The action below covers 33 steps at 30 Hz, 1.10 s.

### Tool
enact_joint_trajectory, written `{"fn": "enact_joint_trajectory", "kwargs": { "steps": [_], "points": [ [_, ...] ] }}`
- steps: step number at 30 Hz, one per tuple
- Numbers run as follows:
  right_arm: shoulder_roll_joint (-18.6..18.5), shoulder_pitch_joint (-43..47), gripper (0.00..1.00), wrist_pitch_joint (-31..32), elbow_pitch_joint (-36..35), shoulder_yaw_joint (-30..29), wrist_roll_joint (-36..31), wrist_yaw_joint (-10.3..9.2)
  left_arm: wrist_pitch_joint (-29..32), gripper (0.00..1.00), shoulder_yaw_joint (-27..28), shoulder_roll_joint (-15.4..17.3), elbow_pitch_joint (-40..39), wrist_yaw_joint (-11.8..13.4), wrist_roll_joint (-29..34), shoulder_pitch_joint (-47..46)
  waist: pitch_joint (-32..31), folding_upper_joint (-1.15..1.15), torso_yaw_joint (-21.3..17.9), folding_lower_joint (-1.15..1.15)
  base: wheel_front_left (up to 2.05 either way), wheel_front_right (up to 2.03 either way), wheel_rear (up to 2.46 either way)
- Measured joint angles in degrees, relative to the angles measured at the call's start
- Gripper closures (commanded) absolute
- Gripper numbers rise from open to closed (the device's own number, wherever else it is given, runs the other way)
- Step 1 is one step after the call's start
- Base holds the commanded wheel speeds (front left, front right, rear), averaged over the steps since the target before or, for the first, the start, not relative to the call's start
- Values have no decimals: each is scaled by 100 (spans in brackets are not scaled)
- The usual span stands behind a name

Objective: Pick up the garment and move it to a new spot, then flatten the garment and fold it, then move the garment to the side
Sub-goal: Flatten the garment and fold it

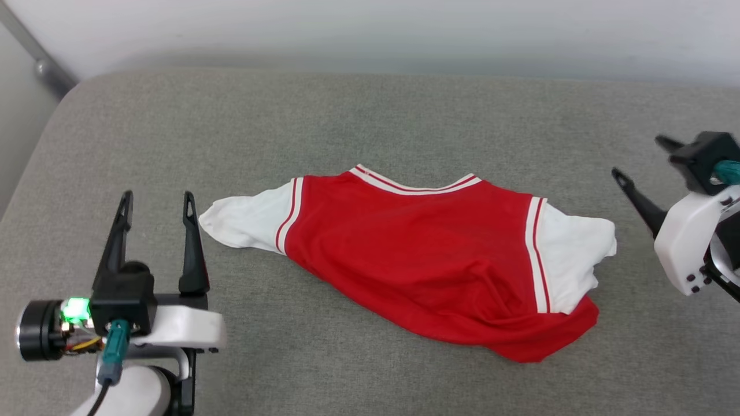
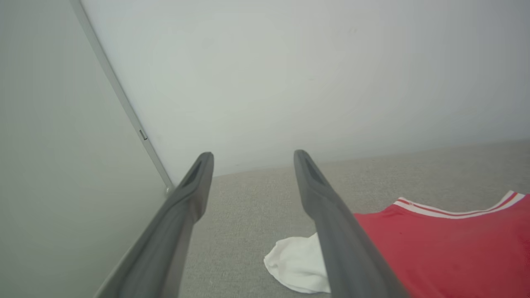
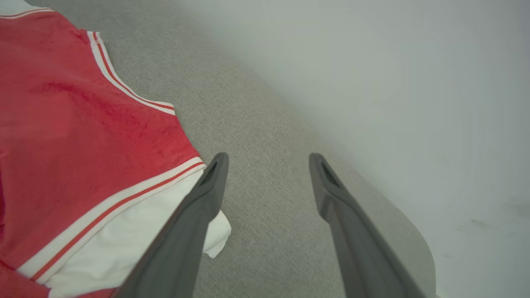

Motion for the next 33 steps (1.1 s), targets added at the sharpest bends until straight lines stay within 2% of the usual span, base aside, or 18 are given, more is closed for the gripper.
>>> {"fn": "enact_joint_trajectory", "kwargs": {
  "steps": [3,7,12,14,20,21,27,28,29,33],
  "points": [
    [-457,-272,0,929,-97,635,670,0,0,0,322,-291,-79,-79,293,369,121,0,77,0,0,0,0],
    [-975,-703,0,2119,-171,1234,1424,0,0,0,680,-632,-98,-328,614,658,310,0,186,0,0,0,0],
    [-1292,-1194,0,3299,-183,1812,1997,0,0,0,1085,-1074,-63,-678,967,777,612,0,314,1,0,0,0],
    [-1358,-1435,0,3699,-148,2116,2165,0,0,0,1255,-1340,-18,-905,1161,789,809,0,387,1,0,0,0],
    [-1337,-1736,0,3865,58,2622,2366,0,0,0,1615,-1792,67,-1325,1503,751,1183,0,526,1,0,0,0],
    [-1337,-1736,0,3865,58,2622,2366,0,0,0,1615,-1792,67,-1325,1503,751,1183,0,526,1,0,0,0],
    [-1361,-1868,0,3615,232,3045,2647,-2,0,0,1936,-2108,179,-1658,1774,750,1373,0,592,1,0,0,0],
    [-1368,-1889,38,3541,257,3106,2679,-2,0,0,1976,-2151,197,-1703,1808,754,1372,0,582,1,0,0,0],
    [-1380,-1932,100,3444,280,3177,2685,-2,0,0,2023,-2191,215,-1749,1850,760,1360,0,569,1,0,0,0],
    [-1419,-2030,100,2996,404,3363,2787,2,0,0,2208,-2325,323,-1901,1967,878,1243,0,498,1,0,0,0]
  ]
}}
